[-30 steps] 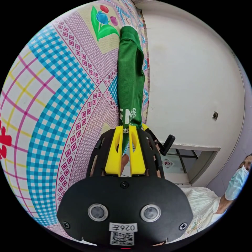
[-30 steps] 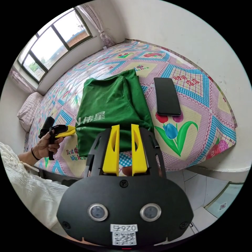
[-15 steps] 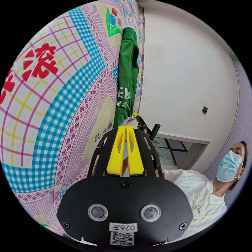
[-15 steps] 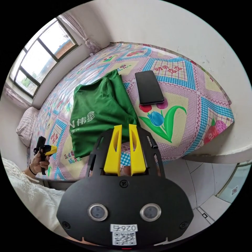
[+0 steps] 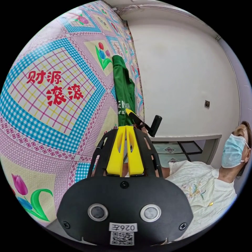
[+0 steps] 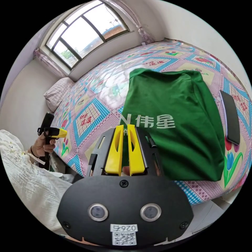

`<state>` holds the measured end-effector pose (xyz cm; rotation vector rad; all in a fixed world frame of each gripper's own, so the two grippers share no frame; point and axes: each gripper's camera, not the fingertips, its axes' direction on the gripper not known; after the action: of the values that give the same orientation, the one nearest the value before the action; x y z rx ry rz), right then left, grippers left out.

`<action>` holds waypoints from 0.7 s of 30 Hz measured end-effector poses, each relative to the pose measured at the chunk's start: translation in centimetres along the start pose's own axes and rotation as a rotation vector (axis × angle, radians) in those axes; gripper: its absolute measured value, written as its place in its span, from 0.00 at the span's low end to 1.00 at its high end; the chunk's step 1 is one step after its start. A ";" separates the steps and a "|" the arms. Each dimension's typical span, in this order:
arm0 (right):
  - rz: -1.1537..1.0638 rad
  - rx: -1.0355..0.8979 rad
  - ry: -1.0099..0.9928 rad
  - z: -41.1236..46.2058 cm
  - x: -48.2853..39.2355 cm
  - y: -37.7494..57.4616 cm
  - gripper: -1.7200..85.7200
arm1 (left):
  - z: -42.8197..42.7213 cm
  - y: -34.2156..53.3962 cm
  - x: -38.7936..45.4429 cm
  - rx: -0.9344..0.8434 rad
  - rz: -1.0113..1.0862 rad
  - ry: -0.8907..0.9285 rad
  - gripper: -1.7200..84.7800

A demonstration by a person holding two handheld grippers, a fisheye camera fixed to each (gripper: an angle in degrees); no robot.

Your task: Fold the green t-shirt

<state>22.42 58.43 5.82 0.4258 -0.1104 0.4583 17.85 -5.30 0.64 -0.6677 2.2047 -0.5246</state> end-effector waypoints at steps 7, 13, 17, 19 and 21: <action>0.014 0.076 0.071 -0.9 0.0 3.8 0.01 | -1.4 3.3 2.6 0.144 -0.040 -0.208 0.01; -0.055 0.149 0.117 -2.6 -1.4 5.1 0.01 | -4.4 8.2 3.8 0.356 -0.229 -0.323 0.01; -0.072 0.210 0.081 -3.8 -2.5 6.1 0.01 | -7.7 12.2 4.9 0.536 -0.338 -0.448 0.01; -0.077 0.250 0.061 -4.7 -3.3 6.9 0.01 | -9.3 13.9 5.2 0.609 -0.391 -0.514 0.01; -0.080 0.302 0.022 -5.9 -4.6 8.2 0.01 | -11.8 16.5 5.2 0.718 -0.484 -0.572 0.01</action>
<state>14.61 65.73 2.60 0.7185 -0.0025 0.4018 0.99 6.24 -3.97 -0.8145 1.1902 -1.1345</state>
